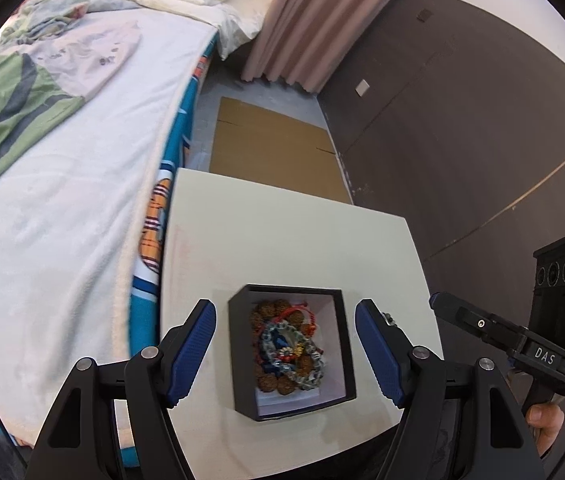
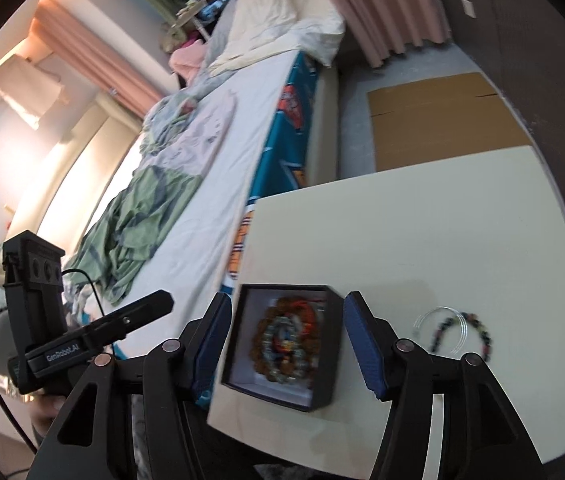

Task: Organize jewelry
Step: 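Lower the grey bead bracelet into the black box and open the right gripper, then reach the left gripper to the silver bangle and close on it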

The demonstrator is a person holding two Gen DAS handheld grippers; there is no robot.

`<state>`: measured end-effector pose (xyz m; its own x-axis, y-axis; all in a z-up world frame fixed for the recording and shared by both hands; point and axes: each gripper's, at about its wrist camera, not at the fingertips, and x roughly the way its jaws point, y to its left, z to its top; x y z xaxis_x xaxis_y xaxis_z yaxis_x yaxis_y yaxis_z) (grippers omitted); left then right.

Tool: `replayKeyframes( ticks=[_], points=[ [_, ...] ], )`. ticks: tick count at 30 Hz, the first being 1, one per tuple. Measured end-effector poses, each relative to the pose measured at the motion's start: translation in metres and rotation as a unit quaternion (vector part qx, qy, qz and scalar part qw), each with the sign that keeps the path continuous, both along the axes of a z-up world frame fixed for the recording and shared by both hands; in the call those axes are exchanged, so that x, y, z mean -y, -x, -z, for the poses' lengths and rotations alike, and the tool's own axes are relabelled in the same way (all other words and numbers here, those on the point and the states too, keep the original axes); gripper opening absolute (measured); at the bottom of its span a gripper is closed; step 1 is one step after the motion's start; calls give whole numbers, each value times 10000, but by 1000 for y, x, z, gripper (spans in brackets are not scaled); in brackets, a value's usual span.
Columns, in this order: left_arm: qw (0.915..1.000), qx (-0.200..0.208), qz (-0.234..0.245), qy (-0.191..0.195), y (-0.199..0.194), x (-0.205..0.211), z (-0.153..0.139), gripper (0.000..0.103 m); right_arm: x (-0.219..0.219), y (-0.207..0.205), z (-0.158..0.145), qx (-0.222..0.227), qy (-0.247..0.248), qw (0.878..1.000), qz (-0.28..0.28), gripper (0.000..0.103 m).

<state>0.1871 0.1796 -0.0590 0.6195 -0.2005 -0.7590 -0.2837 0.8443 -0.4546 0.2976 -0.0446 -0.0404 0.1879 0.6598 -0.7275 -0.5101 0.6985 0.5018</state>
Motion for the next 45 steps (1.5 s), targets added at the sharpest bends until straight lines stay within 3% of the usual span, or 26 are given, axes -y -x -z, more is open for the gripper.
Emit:
replayKeyframes(
  ticks=[9, 13, 18, 21, 25, 38, 45],
  points=[
    [9987, -65, 504, -85, -26, 41, 3, 73, 59, -6, 11, -135, 119, 9984, 543, 60],
    [9963, -121, 836, -126, -40, 67, 7, 73, 88, -9, 17, -214, 134, 9961, 844, 66],
    [9898, -204, 1380, -303, -58, 109, 11, 73, 125, -10, 29, -365, 149, 9921, 1190, 69],
    [9851, -355, 1616, -473, -67, 131, 16, 73, 139, -9, 34, -431, 132, 9901, 1331, 81],
    [9774, -629, 1903, -672, -82, 156, 26, 73, 157, -8, 43, -543, 91, 9872, 1496, 81],
    [9600, -1713, 2031, -886, -127, 186, 72, 73, 194, -9, 64, -728, -63, 9801, 1844, 81],
    [9536, -1998, 1993, -1045, -141, 194, 93, 73, 205, -10, 72, -783, -105, 9768, 1993, 81]
  ],
)
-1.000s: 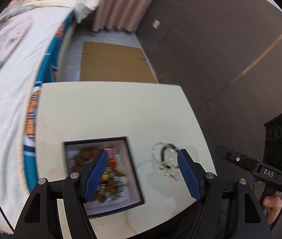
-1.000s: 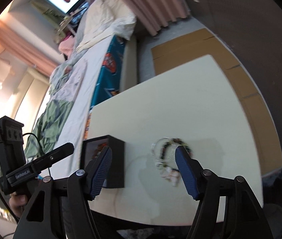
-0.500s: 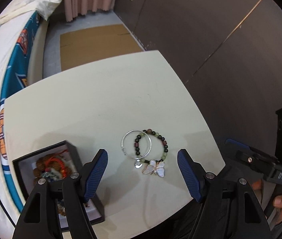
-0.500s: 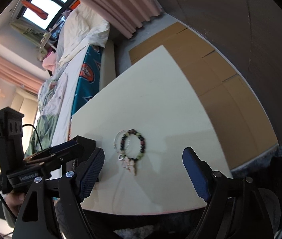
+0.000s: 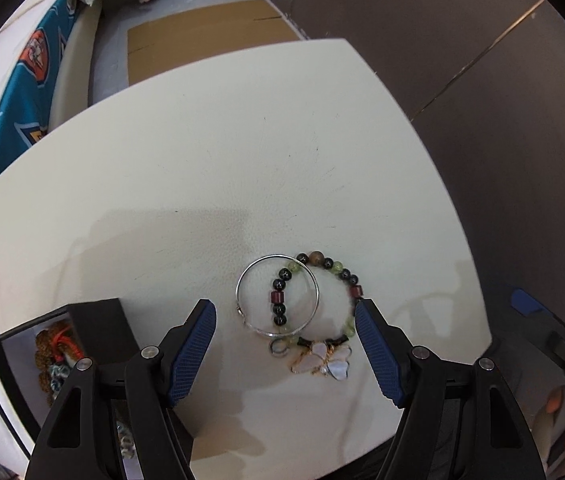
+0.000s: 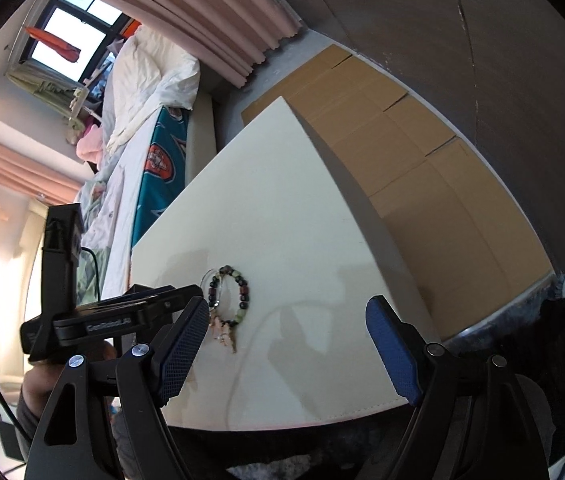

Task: Organize jewelry
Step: 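Reach the left gripper to the silver bangle and close on it, then carry the silver bangle into the box with the left gripper while the right grasps the pink butterfly charm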

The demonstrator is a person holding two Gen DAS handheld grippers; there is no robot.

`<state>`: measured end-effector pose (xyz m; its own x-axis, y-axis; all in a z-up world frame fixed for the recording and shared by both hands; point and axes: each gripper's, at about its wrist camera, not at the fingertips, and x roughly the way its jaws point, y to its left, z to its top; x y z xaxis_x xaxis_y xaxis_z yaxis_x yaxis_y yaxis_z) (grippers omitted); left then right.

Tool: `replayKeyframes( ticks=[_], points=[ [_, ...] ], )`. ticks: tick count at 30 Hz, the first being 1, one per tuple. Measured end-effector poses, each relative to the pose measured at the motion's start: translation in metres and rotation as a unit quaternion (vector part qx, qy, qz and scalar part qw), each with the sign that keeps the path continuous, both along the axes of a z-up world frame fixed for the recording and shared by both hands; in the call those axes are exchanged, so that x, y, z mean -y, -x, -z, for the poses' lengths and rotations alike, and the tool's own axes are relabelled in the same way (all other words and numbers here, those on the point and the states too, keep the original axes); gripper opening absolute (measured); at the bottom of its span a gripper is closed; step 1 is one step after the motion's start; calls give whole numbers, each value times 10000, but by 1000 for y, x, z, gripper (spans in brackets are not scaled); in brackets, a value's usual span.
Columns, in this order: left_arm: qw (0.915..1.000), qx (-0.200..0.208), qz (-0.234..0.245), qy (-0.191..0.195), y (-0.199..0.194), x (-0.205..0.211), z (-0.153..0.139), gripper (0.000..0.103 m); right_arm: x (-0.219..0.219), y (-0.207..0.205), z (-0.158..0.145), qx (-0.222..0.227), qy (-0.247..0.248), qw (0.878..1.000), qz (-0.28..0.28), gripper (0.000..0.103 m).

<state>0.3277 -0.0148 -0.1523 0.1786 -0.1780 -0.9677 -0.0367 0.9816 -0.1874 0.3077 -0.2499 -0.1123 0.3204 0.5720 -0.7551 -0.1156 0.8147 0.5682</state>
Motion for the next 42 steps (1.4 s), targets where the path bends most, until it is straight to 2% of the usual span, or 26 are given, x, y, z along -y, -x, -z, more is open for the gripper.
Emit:
replayKeyframes(
  ticks=[9, 12, 14, 20, 36, 39, 42],
  points=[
    [9998, -151, -92, -134, -9, 3, 22, 66, 6, -2, 5, -33, -1, 10000, -6, 81],
    [9997, -75, -64, -230, -10, 3, 20, 61, 4, -2, 6, -50, 11, 10000, -20, 81],
    [9994, -61, -79, -321, -10, 4, 21, 52, 2, -1, 8, -54, 24, 10000, -46, 81],
    [9998, -36, -60, -210, -2, -2, 19, 52, -7, 0, 9, -70, 69, 9998, -148, 81],
    [9972, 599, -420, 128, 25, -36, -32, 52, -57, 5, 11, -131, 192, 9968, -764, 80],
    [9964, 683, -465, 161, 31, -47, -37, 52, -68, 7, 17, -215, 146, 9957, -889, 68],
    [9955, 763, -523, 202, 36, -55, -42, 52, -78, 8, 24, -309, 190, 9948, -946, 66]
  ],
)
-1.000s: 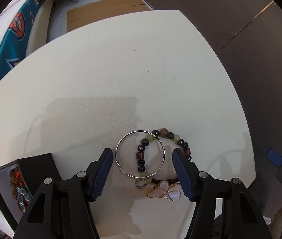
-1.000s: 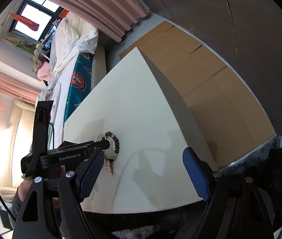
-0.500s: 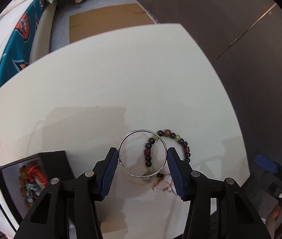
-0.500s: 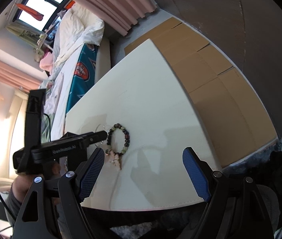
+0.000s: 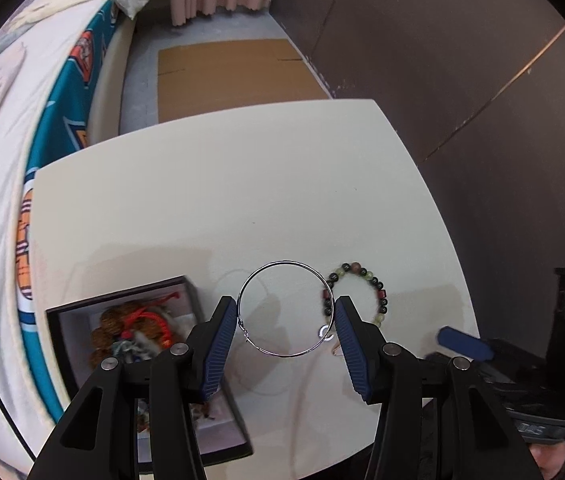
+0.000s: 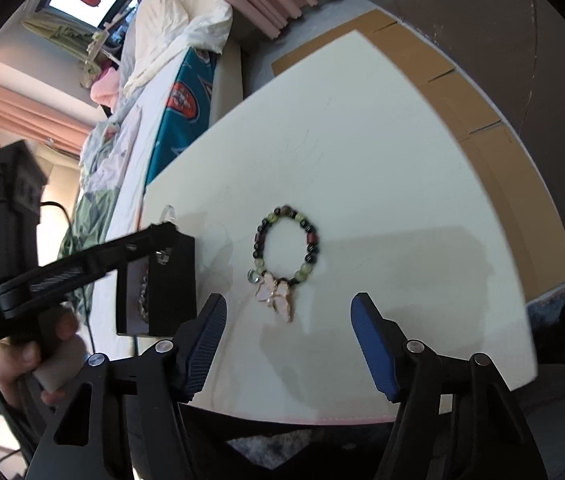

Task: Organize jewelry
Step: 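Carry the silver bangle into the box with the left gripper while the right grasps the pink butterfly charm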

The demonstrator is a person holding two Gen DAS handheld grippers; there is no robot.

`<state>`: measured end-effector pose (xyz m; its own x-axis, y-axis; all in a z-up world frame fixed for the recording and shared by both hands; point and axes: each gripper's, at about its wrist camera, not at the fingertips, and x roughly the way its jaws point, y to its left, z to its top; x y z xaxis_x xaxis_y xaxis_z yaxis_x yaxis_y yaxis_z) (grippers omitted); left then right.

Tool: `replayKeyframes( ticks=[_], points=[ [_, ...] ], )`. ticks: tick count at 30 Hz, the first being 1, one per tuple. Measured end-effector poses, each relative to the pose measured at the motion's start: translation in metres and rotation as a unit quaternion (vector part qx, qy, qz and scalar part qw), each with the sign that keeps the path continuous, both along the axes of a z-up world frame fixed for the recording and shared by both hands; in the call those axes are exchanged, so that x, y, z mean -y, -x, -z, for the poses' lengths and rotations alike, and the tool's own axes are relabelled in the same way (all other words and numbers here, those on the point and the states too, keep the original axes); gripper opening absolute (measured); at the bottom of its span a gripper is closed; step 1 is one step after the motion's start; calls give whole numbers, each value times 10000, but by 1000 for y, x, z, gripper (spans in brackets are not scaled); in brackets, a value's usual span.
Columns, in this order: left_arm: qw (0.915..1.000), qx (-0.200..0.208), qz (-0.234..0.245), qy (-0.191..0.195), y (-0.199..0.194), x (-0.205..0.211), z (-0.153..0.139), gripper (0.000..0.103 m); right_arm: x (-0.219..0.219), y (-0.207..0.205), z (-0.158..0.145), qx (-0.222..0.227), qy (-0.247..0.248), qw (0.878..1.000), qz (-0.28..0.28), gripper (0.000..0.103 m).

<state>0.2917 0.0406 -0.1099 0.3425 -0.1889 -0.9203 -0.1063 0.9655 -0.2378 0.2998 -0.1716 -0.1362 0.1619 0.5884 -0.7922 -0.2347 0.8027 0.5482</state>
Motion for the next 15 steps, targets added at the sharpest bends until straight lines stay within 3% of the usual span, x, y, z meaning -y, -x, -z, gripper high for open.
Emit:
replayKeyframes(
  ticks=[5, 10, 15],
  points=[
    [9997, 212, -139, 34, 11, -19, -11, 52, -19, 4, 10, -14, 300, 9995, -121, 66],
    [9992, 327, -234, 87, 23, -35, -18, 52, -42, 9, 13, 247, 907, 9954, -208, 65],
    [9984, 473, -281, 114, 36, -48, -24, 52, -60, 15, 19, 454, 1360, 9892, -313, 58]
  ],
)
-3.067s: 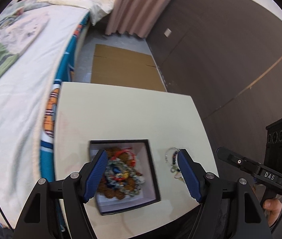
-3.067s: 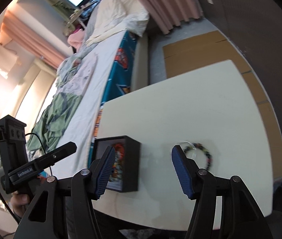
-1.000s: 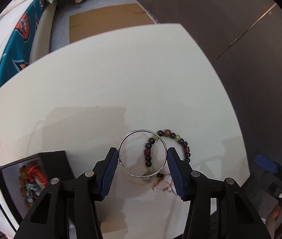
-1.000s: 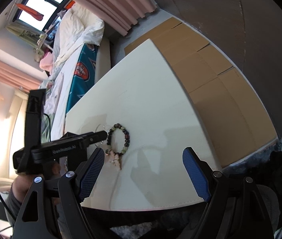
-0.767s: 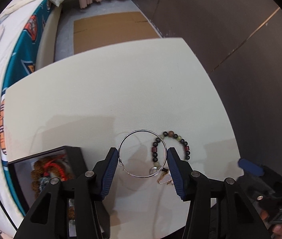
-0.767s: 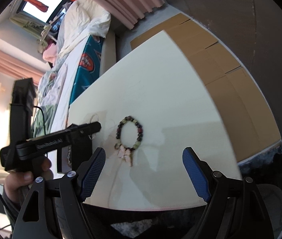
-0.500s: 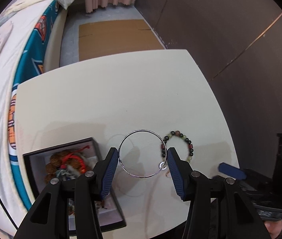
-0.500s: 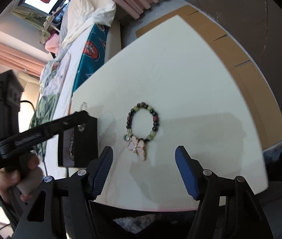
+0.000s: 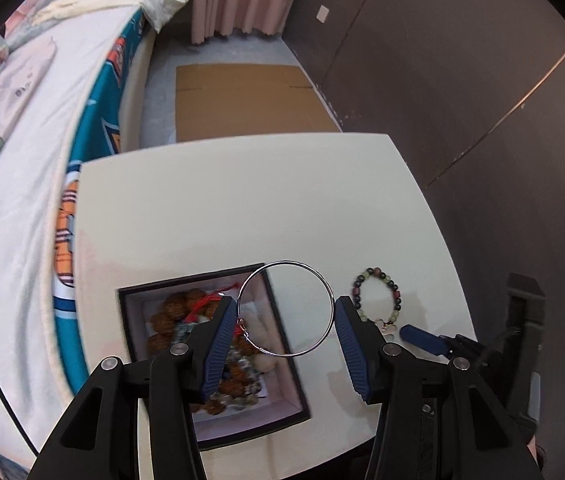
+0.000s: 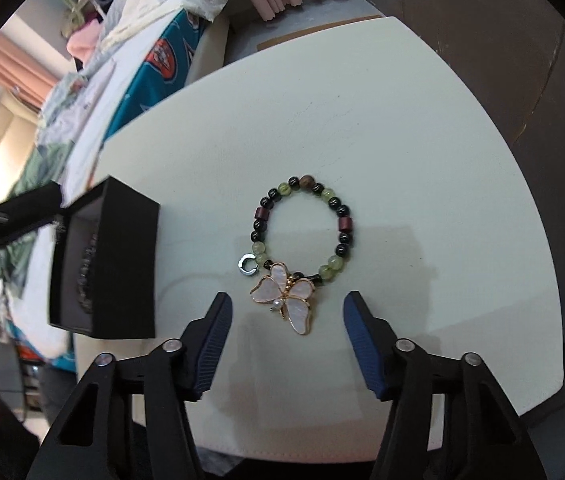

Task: Organize jewelry
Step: 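Carry the silver bangle into the box with the left gripper while the right grasps the pink butterfly charm, then carry the butterfly charm over the box and open the right gripper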

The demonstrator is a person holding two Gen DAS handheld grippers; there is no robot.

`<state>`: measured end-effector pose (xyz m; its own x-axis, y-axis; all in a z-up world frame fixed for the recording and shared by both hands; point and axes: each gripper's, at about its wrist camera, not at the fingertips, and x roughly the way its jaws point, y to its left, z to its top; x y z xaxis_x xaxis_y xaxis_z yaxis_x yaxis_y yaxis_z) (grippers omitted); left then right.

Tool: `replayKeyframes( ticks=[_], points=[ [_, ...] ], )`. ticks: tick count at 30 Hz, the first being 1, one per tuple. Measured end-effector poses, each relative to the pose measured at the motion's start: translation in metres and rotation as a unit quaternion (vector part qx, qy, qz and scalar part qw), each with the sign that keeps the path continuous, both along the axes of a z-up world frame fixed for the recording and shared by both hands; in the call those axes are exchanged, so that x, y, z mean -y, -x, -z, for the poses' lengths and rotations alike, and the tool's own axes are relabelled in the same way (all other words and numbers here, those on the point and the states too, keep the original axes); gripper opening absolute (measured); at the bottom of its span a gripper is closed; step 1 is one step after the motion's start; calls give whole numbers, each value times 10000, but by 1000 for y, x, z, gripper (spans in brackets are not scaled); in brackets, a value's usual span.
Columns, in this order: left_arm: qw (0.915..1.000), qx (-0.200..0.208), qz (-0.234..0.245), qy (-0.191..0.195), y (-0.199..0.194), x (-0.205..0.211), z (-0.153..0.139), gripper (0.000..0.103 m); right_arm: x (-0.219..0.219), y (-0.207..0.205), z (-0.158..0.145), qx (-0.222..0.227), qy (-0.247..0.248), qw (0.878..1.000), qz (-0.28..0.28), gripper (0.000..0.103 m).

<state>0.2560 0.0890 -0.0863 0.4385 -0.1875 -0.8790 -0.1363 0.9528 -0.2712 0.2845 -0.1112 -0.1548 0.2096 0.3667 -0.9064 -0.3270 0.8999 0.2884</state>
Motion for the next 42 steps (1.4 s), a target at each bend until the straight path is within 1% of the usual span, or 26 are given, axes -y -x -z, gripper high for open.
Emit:
replayKeyframes(
  ticks=[4, 5, 7, 8, 9, 14, 19, 25, 29, 30, 32, 35, 42],
  points=[
    [9999, 66, -79, -8, 8, -10, -3, 52, -8, 2, -3, 255, 269, 9993, -55, 56],
    [9999, 82, -106, -32, 11, -13, -4, 52, -8, 3, -3, 286, 319, 9991, -66, 53],
    [9998, 77, -178, -12, 15, -18, -3, 52, -8, 4, -5, 373, 435, 9983, -90, 44],
    [9998, 67, -204, -1, 16, -20, -2, 52, -8, 5, -5, 405, 474, 9980, -86, 33],
    [9997, 50, -237, 5, 19, -22, -1, 52, -8, 4, -5, 418, 501, 9978, -70, 25],
    [9995, -24, -310, -34, 29, -27, 4, 52, 1, 2, -6, 261, 231, 9994, -30, 23],
    [9996, -126, -264, -31, 37, -27, 10, 52, 6, 3, -6, 171, -48, 9998, 7, 23],
    [9993, -246, -274, 92, 36, -25, 14, 52, 11, 6, -26, 285, -352, 9990, -57, 23],
    [9992, -175, -224, 268, 36, -24, 9, 53, 7, 7, -44, 402, -506, 9978, -144, 23],
    [9992, -176, -215, 296, 36, -24, 9, 54, 6, 8, -48, 428, -548, 9975, -162, 23],
    [9991, -156, -198, 344, 36, -26, 7, 62, 0, 8, -56, 475, -623, 9967, -212, 23],
    [9992, -77, -236, 319, 39, -30, 2, 70, -9, 10, -66, 506, -733, 9955, -322, 23],
    [9977, 55, -584, 330, 51, -58, -9, 70, -40, 17, -81, 579, -901, 9918, -702, 23]
  ],
)
